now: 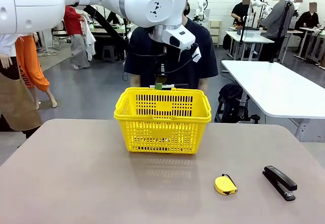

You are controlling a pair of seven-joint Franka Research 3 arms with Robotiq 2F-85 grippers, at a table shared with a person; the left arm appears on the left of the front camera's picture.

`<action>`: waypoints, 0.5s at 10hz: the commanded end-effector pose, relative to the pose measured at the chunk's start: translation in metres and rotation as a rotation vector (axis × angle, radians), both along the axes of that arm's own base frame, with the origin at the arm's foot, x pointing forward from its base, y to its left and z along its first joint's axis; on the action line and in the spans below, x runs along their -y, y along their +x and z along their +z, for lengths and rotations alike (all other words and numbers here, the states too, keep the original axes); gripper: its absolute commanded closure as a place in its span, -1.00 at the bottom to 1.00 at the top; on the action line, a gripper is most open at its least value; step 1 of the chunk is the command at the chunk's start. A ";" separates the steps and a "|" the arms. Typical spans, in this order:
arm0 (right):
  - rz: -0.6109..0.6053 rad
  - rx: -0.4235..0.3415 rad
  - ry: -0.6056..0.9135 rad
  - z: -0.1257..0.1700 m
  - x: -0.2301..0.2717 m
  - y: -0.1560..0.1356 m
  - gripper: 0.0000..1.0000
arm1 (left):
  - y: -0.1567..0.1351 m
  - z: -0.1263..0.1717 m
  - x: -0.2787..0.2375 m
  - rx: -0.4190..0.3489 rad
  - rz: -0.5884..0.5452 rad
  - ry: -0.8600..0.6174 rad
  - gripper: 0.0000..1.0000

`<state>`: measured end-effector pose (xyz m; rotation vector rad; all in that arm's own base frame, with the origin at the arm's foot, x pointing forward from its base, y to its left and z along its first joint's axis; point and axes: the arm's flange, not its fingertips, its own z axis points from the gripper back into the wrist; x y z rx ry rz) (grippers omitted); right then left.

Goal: Place the items the person wants into the basket.
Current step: Pick up the item the person points to and place it in the Market Basket.

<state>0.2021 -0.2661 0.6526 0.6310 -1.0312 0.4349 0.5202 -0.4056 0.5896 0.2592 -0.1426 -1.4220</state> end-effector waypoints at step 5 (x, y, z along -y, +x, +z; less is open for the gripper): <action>0.010 0.027 0.013 0.000 0.000 0.002 -1.00 | 0.021 -0.035 -0.005 -0.110 -0.108 -0.004 0.78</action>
